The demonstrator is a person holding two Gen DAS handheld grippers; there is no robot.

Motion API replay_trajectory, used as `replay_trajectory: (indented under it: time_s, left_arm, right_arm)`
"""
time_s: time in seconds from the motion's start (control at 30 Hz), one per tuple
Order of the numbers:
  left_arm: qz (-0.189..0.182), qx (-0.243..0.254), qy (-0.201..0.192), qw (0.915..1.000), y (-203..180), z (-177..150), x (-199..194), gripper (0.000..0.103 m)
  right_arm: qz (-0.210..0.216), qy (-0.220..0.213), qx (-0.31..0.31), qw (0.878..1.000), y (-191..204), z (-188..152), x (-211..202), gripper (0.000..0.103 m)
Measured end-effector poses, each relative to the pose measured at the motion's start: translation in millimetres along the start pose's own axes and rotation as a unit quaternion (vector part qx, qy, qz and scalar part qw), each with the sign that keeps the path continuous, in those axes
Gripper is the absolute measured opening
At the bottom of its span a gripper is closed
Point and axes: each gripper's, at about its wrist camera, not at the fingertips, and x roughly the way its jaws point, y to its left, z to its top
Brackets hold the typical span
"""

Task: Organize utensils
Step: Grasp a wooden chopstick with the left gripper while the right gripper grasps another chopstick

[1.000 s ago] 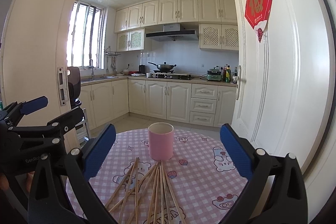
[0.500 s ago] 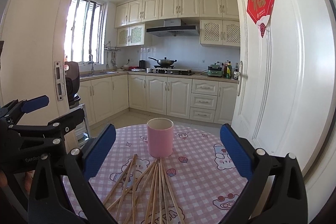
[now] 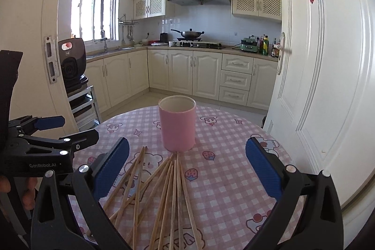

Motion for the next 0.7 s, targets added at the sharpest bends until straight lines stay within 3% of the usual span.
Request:
replay_trajectory:
  time_s: [0.17,0.23,0.43,0.53,0.7]
  left_arm:
    - [-0.003,0.000,0.057,0.9984,8.4,-11.4,37.4,0.092]
    - [-0.002,0.005,0.078,0.9969,10.4,-17.7,51.3,0.081]
    - [-0.012,-0.002,0.132,0.9912,16.9,-32.4,85.6,0.066]
    - [-0.018,0.002,0.156,0.9875,14.8,-38.0,97.7,0.059]
    - [-0.022,0.011,0.173,0.9846,11.5,-44.3,109.2,0.056]
  right_arm:
    - [0.005,0.049,0.001,0.999,-12.3,-9.5,28.6,0.096]
    - [0.008,0.069,0.002,0.998,-17.1,-14.1,39.4,0.096]
    - [0.022,0.121,-0.004,0.992,-24.6,-29.5,64.5,0.096]
    - [0.027,0.142,-0.011,0.989,-25.8,-34.5,72.4,0.090]
    - [0.039,0.170,-0.021,0.984,-28.8,-39.5,83.1,0.077]
